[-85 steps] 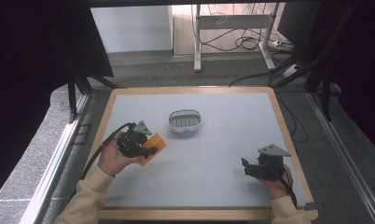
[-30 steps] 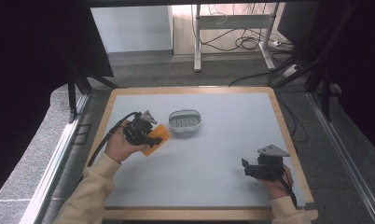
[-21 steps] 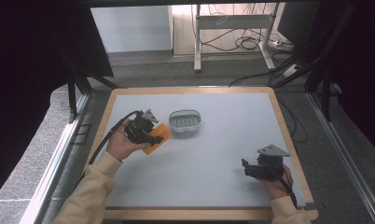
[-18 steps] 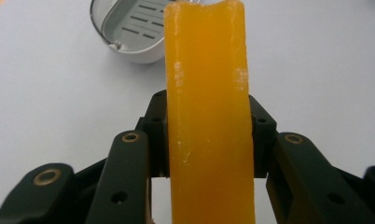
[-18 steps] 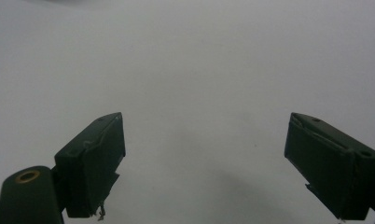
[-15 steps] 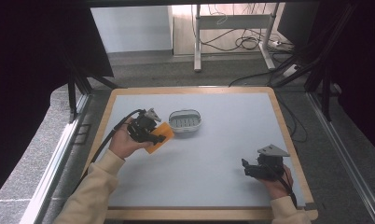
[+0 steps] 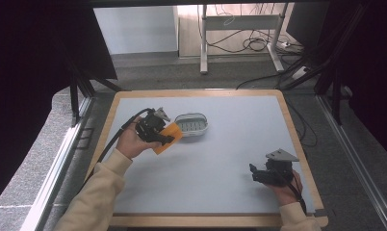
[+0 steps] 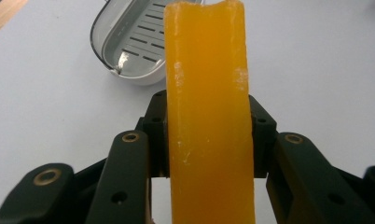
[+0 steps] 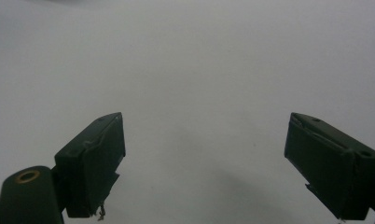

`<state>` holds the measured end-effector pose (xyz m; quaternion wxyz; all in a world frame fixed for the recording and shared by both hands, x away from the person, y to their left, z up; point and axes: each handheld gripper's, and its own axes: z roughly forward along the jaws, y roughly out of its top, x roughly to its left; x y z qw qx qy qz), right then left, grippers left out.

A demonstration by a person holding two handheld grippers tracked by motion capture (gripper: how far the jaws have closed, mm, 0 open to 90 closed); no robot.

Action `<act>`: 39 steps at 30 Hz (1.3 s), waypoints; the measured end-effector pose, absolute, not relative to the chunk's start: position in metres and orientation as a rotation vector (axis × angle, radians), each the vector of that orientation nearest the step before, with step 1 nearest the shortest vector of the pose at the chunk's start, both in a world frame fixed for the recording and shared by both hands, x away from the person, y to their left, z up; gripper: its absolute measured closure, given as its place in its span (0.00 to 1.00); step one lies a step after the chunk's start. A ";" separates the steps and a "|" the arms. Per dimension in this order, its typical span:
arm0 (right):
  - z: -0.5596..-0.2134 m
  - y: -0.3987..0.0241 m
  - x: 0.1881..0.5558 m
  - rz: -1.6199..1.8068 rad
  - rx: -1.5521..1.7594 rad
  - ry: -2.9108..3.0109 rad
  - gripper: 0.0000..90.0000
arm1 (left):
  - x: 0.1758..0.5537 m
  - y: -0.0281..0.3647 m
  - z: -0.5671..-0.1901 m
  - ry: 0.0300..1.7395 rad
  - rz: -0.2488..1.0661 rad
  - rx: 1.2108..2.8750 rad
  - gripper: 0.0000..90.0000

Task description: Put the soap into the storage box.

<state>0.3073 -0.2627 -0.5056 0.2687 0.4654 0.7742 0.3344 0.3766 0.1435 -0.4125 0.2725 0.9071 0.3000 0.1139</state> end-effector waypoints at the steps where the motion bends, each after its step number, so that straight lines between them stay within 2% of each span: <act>1: -0.506 -0.263 0.307 0.902 1.256 2.089 0.14 | 0.377 0.143 -0.411 0.805 0.311 2.445 0.69; 39: -0.505 -0.263 0.307 0.920 1.249 2.086 0.14 | 0.391 0.125 -0.394 0.749 0.351 2.452 0.69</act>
